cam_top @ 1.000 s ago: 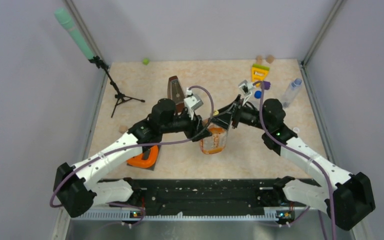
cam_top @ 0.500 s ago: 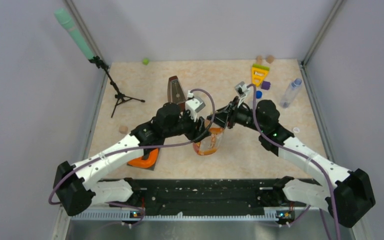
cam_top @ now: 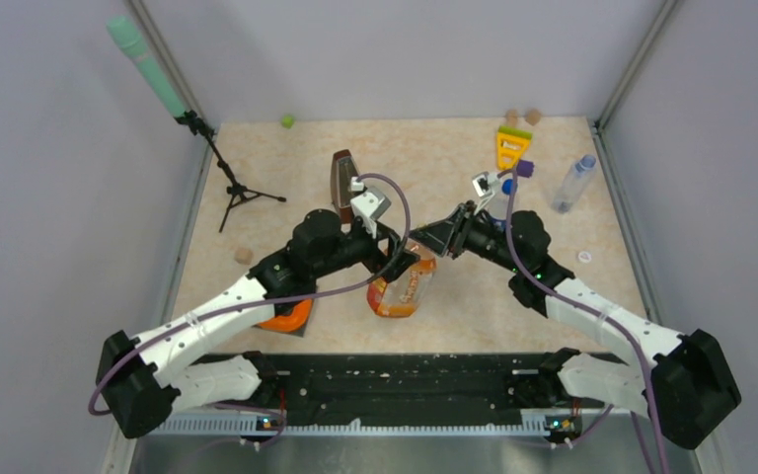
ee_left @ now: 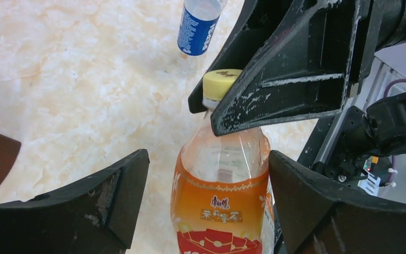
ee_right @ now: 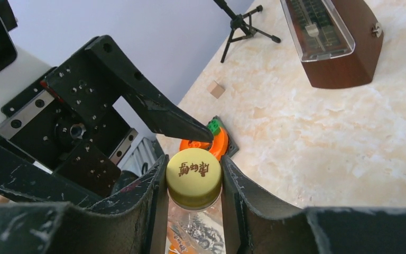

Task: Unscrew the bottle caps
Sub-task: Unscrew the bottle cap from the plastic bottle.

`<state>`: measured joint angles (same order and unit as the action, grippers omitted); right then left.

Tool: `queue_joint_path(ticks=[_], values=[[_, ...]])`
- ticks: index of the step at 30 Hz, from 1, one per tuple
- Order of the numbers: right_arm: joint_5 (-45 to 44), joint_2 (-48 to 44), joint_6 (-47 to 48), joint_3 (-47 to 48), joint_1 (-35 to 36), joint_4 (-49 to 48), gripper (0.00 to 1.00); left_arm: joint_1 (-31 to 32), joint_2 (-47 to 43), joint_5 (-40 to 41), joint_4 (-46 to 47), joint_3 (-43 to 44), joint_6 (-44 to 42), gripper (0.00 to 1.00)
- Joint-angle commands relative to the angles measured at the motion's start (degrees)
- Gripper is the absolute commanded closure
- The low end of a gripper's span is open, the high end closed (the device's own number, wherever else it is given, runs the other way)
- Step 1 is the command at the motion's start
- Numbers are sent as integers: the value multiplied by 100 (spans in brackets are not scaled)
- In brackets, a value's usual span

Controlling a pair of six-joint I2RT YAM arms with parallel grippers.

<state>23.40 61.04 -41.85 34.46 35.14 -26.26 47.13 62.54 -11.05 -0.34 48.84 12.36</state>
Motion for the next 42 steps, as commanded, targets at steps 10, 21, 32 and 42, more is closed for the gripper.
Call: queue_joint_path(ticks=[10,21,32,42], values=[[-38,-213,-269,129,68,-782,100,-310,202,-885,302,48,232,3],[-27,-204,-218,179,64,-737,100,-316,312,-1147,304,125,128,57],[-477,-391,51,264,57,22,50,-313,162,-879,175,158,-73,73],[-1048,-521,-64,735,20,717,47,-310,244,-870,51,223,-297,91]])
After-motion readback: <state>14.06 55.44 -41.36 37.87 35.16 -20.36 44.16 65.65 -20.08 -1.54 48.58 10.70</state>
